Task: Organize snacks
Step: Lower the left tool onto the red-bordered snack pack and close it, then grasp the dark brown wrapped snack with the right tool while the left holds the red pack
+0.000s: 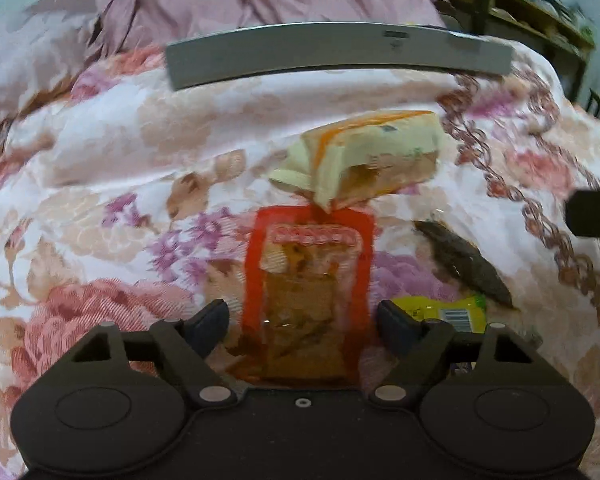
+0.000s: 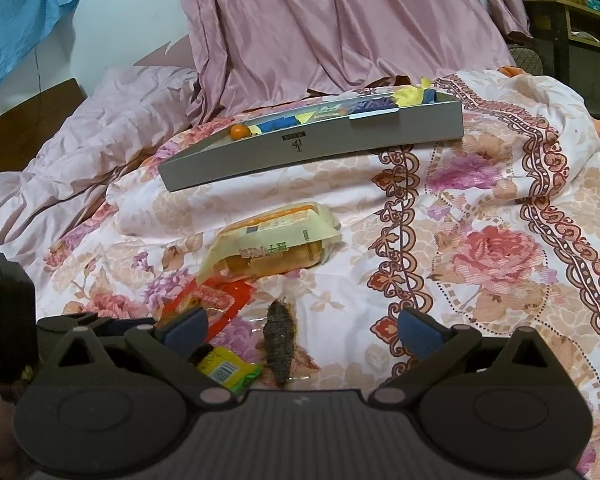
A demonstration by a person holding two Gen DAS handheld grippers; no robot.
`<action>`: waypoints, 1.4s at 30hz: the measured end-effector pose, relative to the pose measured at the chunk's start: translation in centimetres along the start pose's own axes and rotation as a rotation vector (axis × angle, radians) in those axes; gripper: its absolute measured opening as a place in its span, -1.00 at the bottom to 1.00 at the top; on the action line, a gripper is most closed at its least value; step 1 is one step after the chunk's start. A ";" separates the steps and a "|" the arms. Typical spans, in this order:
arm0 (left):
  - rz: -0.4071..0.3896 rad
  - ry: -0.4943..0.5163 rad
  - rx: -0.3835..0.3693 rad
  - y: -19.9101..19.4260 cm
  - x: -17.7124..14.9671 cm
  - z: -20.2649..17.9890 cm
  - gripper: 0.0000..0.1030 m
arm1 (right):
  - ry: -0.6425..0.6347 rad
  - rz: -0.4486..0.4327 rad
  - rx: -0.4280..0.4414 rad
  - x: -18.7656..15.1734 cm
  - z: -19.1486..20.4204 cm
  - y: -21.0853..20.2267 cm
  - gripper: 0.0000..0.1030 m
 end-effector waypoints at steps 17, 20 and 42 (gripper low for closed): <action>-0.037 -0.053 -0.038 -2.8 1.2 1.2 -0.09 | -0.099 0.040 0.013 0.1 1.8 2.1 0.99; -0.063 -0.056 -0.034 -4.2 1.4 1.5 -0.09 | -0.141 0.062 0.016 0.3 2.2 3.4 0.99; -0.026 -0.072 0.016 -3.4 1.0 2.2 -0.08 | -0.363 0.137 -0.017 -0.9 5.0 7.9 0.01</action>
Point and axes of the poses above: each gripper's, at about its wrist camera, not at the fingertips, and y roughly the way its jaws point, z to its left, x to its top, the point moved 4 cm from there along y, roughly the way its jaws point, and after that the axes turned 14 degrees about -y, right-handed, at the moved point
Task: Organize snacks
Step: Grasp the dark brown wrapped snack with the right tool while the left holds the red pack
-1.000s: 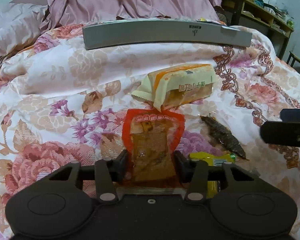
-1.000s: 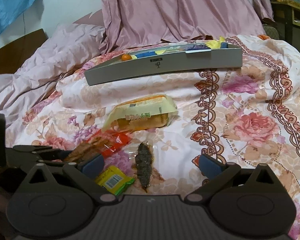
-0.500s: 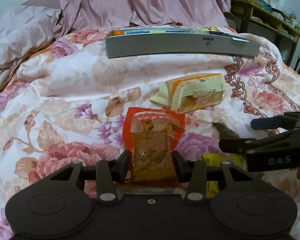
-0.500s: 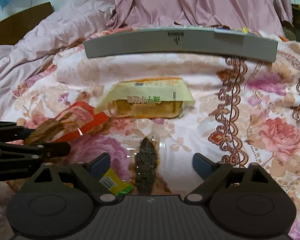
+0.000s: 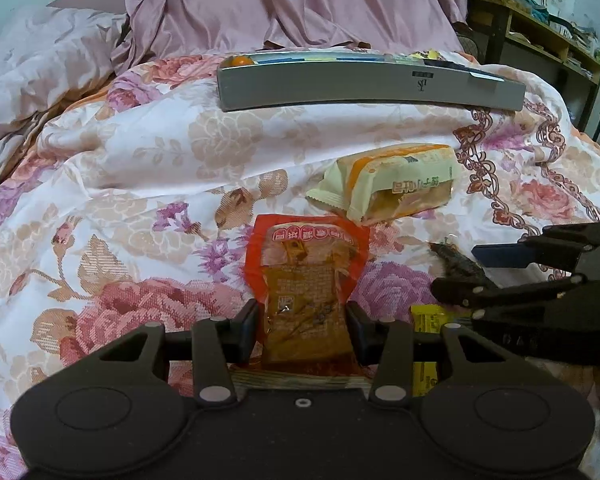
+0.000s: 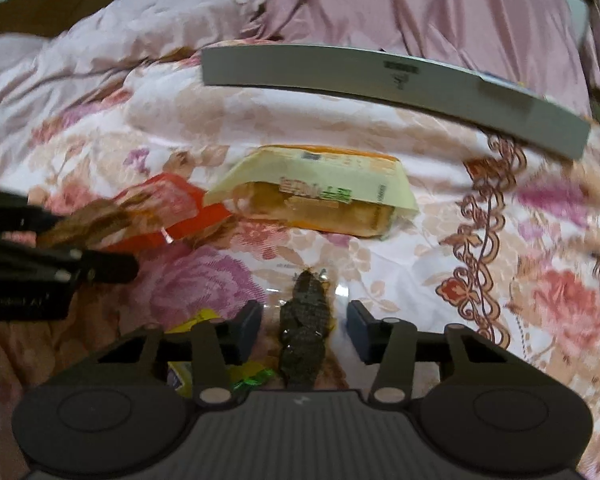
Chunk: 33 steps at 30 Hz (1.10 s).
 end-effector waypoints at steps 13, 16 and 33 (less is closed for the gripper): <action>0.028 -0.002 0.020 1.1 -0.5 0.2 -0.08 | 0.052 -0.002 0.014 -0.5 -0.6 0.0 0.11; 0.032 -0.003 0.023 1.2 -0.5 0.2 -0.08 | 0.052 -0.001 0.015 -0.5 -0.6 0.1 0.12; 0.034 -0.015 0.024 1.4 -0.5 0.3 -0.07 | 0.059 -0.002 0.033 -0.6 -0.6 -0.5 -0.07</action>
Point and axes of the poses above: each gripper's, at about its wrist camera, not at the fingertips, and y roughly the way its jaws point, z to its left, x to its top, the point moved 4 cm from there along y, roughly the way its jaws point, and after that the axes turned 14 degrees about -y, right-handed, at the moved point
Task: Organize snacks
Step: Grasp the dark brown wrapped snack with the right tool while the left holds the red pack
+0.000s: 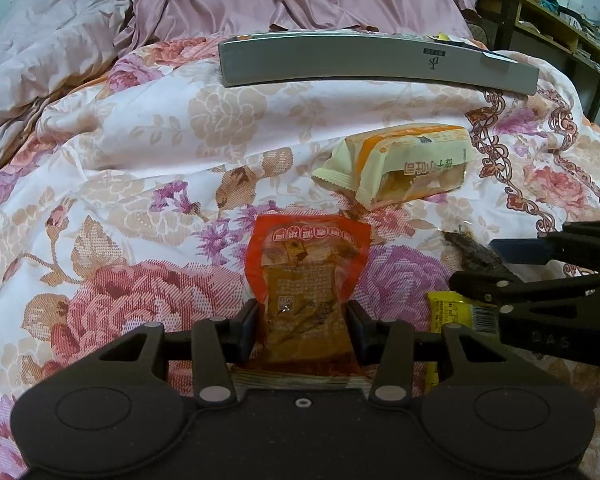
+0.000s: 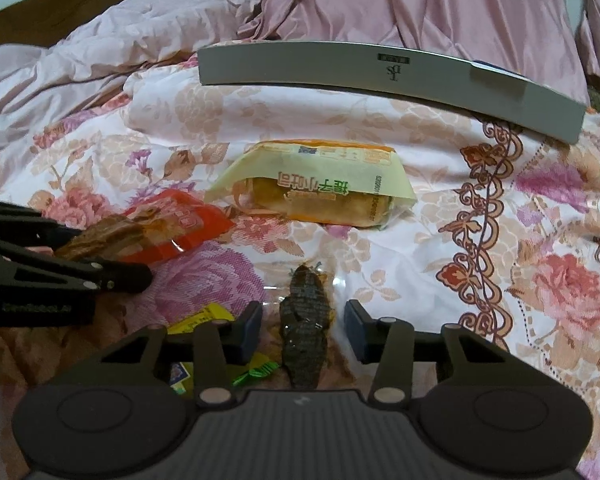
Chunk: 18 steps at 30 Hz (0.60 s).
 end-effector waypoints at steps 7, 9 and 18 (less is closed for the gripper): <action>-0.004 -0.023 -0.003 -0.1 0.2 0.2 -0.07 | 0.060 -0.021 -0.011 -0.2 -0.8 -1.0 -0.09; -0.005 -0.022 -0.003 -0.2 0.2 0.2 -0.07 | 0.069 -0.030 -0.019 -0.1 -1.2 -1.4 -0.08; -0.026 -0.028 -0.002 -0.5 0.4 0.2 -0.07 | 0.080 -0.035 -0.029 -0.1 -1.3 -1.7 -0.07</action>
Point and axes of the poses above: each gripper's, at about its wrist camera, not at the fingertips, and y roughly the way its jaws point, z to its left, x to its top, the point moved 4 cm from there along y, roughly the way its jaws point, and after that the axes turned 14 degrees about -y, right-handed, at the moved point
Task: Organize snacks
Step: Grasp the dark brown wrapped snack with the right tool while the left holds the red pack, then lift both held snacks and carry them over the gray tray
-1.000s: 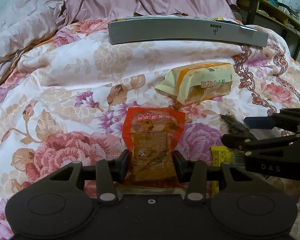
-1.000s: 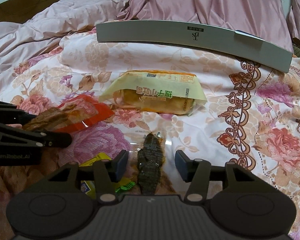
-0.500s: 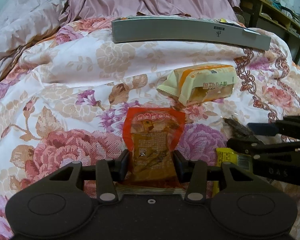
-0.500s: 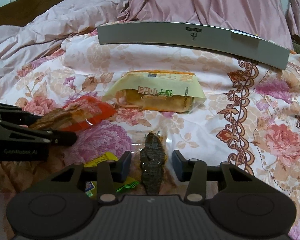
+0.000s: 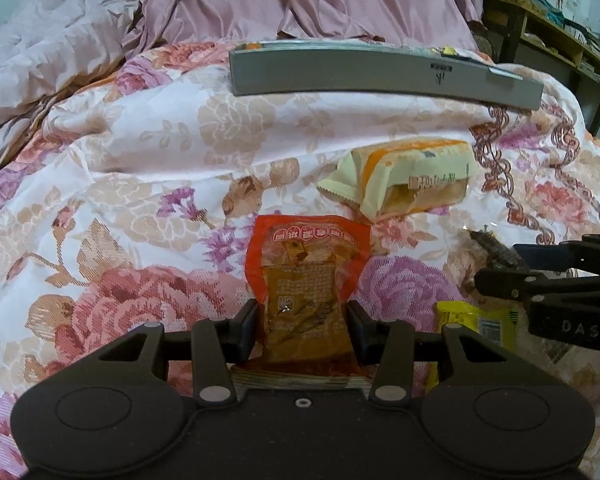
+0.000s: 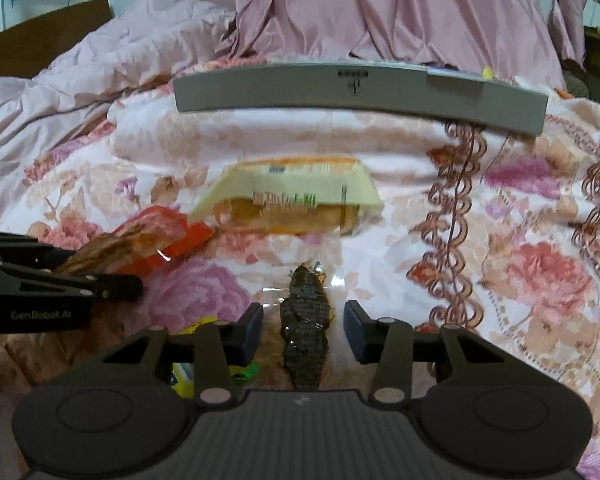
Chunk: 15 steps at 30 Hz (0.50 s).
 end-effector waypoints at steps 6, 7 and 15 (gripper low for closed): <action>-0.045 -0.003 -0.005 -0.6 0.5 -0.2 -0.07 | 0.035 -0.029 0.003 0.4 -0.5 -0.5 -0.07; -0.055 0.000 -0.004 -0.8 0.6 -0.3 -0.07 | 0.036 -0.036 0.002 0.5 -0.6 -0.6 -0.07; -0.109 -0.017 -0.017 -1.7 1.3 -0.2 -0.07 | 0.082 -0.079 -0.018 1.3 -2.2 -1.4 -0.07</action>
Point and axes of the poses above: each gripper's, at about its wrist camera, not at the fingertips, and y roughly the way its jaws point, z to its left, x to its top, the point moved 4 cm from there along y, roughly the way its jaws point, and after that the axes turned 14 degrees about -y, right-handed, at the moved point
